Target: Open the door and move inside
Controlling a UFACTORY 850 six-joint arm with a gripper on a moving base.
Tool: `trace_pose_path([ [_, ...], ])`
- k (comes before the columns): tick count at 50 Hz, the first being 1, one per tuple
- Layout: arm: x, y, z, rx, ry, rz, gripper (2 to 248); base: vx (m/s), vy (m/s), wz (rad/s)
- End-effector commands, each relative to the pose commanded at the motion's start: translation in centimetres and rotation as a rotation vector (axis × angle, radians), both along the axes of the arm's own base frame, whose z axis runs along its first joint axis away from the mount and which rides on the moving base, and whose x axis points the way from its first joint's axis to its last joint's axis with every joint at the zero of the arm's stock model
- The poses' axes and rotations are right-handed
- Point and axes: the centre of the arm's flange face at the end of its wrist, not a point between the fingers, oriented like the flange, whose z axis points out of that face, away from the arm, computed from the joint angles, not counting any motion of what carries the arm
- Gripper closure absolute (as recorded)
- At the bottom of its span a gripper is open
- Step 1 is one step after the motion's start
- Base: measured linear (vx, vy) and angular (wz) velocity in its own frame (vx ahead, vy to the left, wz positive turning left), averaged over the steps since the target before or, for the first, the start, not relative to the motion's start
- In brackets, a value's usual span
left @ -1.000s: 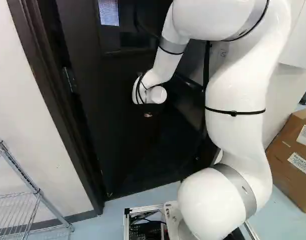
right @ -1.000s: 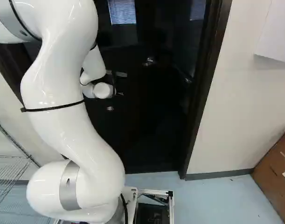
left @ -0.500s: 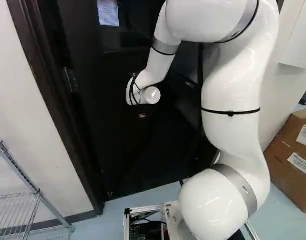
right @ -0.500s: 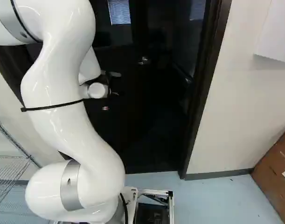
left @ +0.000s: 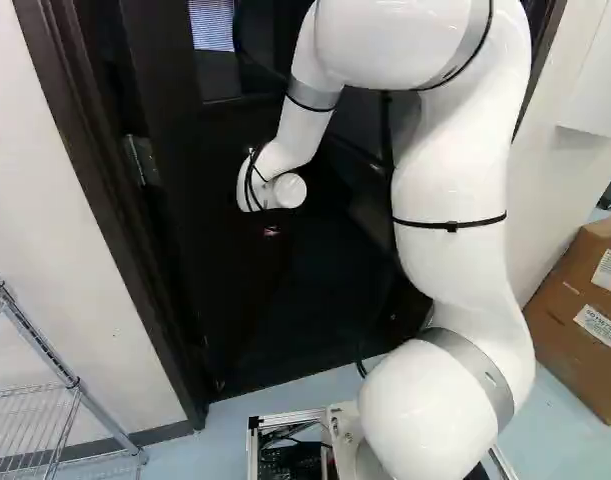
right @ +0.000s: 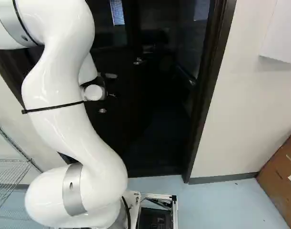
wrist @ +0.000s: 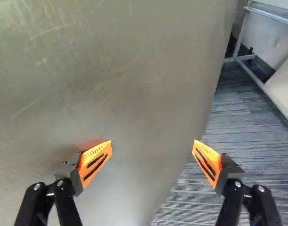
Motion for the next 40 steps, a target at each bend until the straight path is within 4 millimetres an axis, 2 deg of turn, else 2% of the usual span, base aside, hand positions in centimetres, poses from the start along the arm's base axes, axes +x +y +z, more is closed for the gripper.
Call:
trace_pose_path([
  [21,-0.5,3.4,-0.1,-0.011,-0.011,0.084,3,0.0,0.0,0.0],
  [40,-0.5,5.3,-0.2,-0.02,-0.021,0.135,3,0.0,0.0,0.0],
])
